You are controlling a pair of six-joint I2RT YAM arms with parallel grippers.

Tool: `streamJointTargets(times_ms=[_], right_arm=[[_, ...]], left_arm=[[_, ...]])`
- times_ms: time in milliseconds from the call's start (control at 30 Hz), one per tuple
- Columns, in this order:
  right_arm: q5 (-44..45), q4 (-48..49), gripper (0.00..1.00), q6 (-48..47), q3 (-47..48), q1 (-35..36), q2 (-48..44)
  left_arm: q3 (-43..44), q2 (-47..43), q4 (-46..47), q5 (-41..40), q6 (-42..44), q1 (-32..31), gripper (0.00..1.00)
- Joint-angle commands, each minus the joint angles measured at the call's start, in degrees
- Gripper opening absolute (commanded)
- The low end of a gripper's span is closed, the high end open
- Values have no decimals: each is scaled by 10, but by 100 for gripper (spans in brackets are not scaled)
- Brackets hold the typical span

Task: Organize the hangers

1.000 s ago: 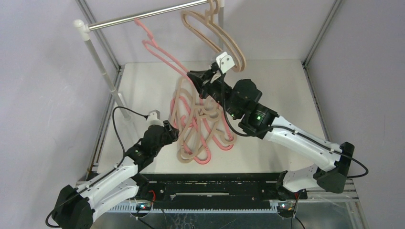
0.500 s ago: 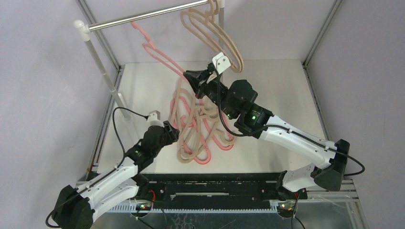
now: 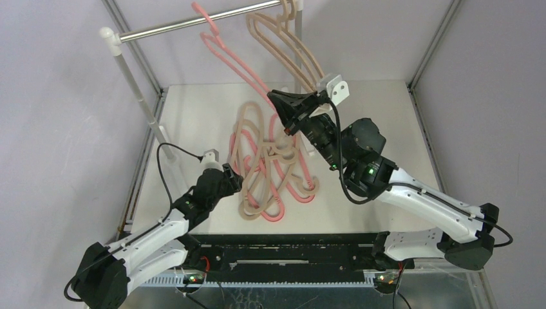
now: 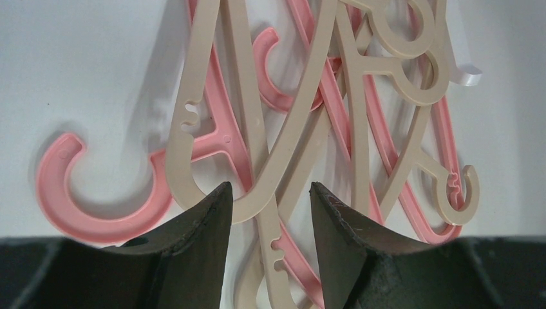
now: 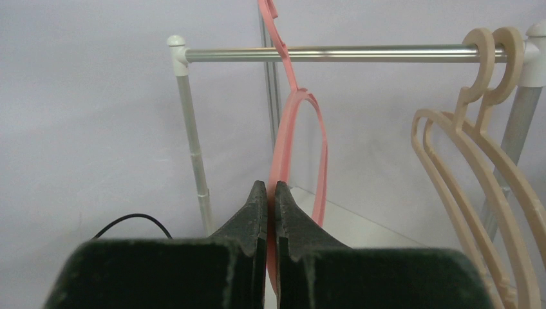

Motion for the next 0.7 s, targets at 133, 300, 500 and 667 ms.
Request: streamJointTargets(times_ms=[133,300,500,667], right_arm=[[-8,45,0,-3,44,-13,50],[-20,79,0,14,55,-32,91],[-24,108,0,24,75,-37,131],[-32,87,0,34,111,-37,169]], left_arm=[[4,-9,23,5,7,-1,52],[1,-22,21,6,7,-1,52],[-2,-37,15,2,9,-1,52],[-6,-45,14,2,9,-1,52]])
